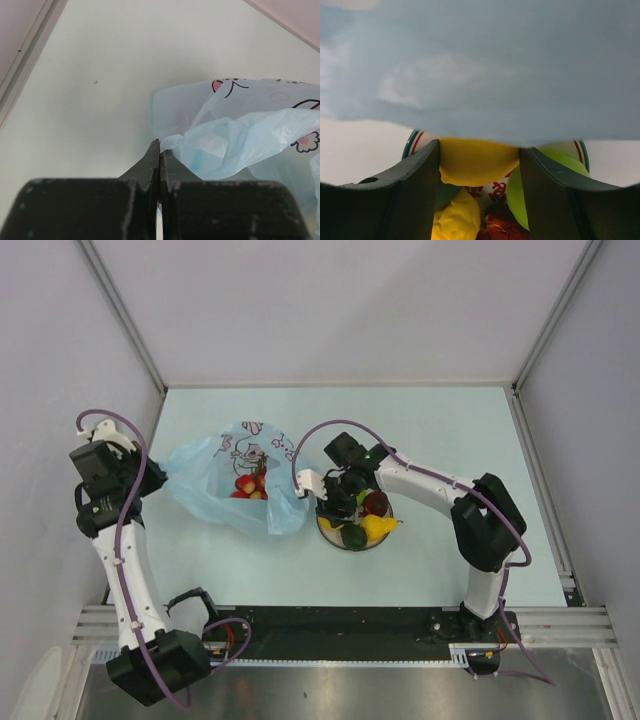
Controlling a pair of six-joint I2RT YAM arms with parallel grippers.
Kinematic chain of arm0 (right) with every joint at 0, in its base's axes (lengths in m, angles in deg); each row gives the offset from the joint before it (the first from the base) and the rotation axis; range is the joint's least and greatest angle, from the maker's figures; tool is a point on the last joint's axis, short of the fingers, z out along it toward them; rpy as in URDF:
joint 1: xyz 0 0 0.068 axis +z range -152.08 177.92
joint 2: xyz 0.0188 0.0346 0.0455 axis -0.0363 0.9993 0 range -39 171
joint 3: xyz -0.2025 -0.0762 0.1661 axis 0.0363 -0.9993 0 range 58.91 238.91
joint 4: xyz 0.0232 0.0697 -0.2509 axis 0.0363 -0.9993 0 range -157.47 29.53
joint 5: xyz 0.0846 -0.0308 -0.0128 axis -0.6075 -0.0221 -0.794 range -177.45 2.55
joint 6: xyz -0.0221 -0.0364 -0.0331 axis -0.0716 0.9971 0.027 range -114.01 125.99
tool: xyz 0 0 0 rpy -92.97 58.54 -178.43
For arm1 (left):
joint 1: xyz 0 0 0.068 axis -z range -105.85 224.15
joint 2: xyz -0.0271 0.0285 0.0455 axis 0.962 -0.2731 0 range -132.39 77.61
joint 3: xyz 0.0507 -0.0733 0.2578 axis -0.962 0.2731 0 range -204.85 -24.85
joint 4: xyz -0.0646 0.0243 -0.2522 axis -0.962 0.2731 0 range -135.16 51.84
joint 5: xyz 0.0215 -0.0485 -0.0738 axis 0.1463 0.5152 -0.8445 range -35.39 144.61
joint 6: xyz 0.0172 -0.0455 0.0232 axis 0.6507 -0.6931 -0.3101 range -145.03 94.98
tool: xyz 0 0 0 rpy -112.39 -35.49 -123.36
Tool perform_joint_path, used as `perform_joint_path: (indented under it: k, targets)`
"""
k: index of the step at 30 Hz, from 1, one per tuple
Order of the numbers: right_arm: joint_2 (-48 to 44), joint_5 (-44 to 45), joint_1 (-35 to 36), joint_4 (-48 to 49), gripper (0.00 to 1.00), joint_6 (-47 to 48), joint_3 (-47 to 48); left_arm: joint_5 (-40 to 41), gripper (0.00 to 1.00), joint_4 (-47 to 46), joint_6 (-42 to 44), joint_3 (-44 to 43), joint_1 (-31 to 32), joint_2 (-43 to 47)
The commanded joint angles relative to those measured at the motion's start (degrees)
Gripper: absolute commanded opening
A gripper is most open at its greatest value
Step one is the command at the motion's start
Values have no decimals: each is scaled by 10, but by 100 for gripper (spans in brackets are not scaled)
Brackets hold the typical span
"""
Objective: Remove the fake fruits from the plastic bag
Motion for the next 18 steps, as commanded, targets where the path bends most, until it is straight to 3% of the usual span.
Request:
perform_joint_path:
  k: [1,18]
  targets:
    - [0,36,1,20,43,8,10,-32,0,-16,-6,2,-5,5]
    - [-7,57,54,-7,53,-20,-16,-52,0,-31,-12,20,-6,5]
